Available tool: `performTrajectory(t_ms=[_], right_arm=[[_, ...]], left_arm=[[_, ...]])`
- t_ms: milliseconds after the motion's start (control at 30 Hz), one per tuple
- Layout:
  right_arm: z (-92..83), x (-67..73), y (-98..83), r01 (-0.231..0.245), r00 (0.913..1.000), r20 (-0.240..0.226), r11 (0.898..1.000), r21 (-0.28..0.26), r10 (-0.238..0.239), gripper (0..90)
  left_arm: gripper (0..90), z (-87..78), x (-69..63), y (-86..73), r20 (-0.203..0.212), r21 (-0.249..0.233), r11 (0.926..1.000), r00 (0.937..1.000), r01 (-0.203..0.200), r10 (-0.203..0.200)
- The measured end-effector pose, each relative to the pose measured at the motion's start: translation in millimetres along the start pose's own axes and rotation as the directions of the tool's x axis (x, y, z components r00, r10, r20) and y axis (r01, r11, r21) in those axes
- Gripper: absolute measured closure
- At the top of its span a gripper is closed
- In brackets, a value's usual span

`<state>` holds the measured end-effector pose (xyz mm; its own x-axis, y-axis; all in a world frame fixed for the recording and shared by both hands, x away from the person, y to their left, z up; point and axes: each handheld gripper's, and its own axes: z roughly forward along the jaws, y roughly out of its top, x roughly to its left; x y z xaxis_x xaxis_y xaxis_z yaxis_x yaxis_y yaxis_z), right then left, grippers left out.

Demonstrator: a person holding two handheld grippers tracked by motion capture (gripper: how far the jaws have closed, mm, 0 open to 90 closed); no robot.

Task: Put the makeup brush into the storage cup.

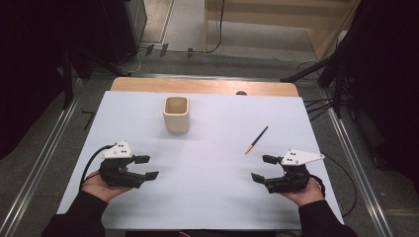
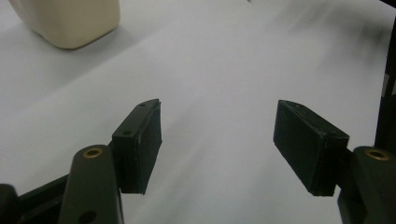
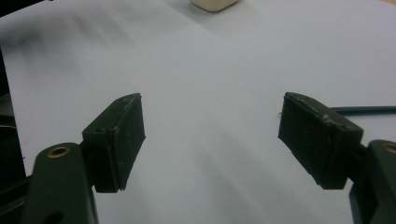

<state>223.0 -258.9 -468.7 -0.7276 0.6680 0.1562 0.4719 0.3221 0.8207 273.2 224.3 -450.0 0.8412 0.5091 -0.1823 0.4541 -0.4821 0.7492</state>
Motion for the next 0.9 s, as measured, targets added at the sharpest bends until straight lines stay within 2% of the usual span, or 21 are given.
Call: performTrajectory(t_ms=[200,300,500,900], right_arm=[[1.2,-1.0,-1.3,-0.015,0.9999,0.007,1.0,0.003,0.015,21.9],[1.0,-1.6,-1.9,-0.015,0.9998,-0.013,1.0,0.011,0.015,21.2],[1.7,-1.4,-1.4,-0.007,0.9995,-0.029,1.0,0.014,0.008,21.2],[0.5,-2.2,-1.8,-0.006,0.9998,-0.019,1.0,0.021,0.006,22.1]], left_arm=[[32.3,1.1,-0.3,0.6,-0.002,0.012,0.9999,1.0,-0.001,0.001],[32.0,1.1,0.3,1.1,0.005,0.014,0.9998,0.9999,0.013,-0.013],[31.5,1.9,0.3,0.2,0.003,0.027,0.9996,0.9999,0.01,-0.01],[30.4,2.0,0.2,0.0,0.003,0.028,0.9996,1.0,0.005,-0.005]])
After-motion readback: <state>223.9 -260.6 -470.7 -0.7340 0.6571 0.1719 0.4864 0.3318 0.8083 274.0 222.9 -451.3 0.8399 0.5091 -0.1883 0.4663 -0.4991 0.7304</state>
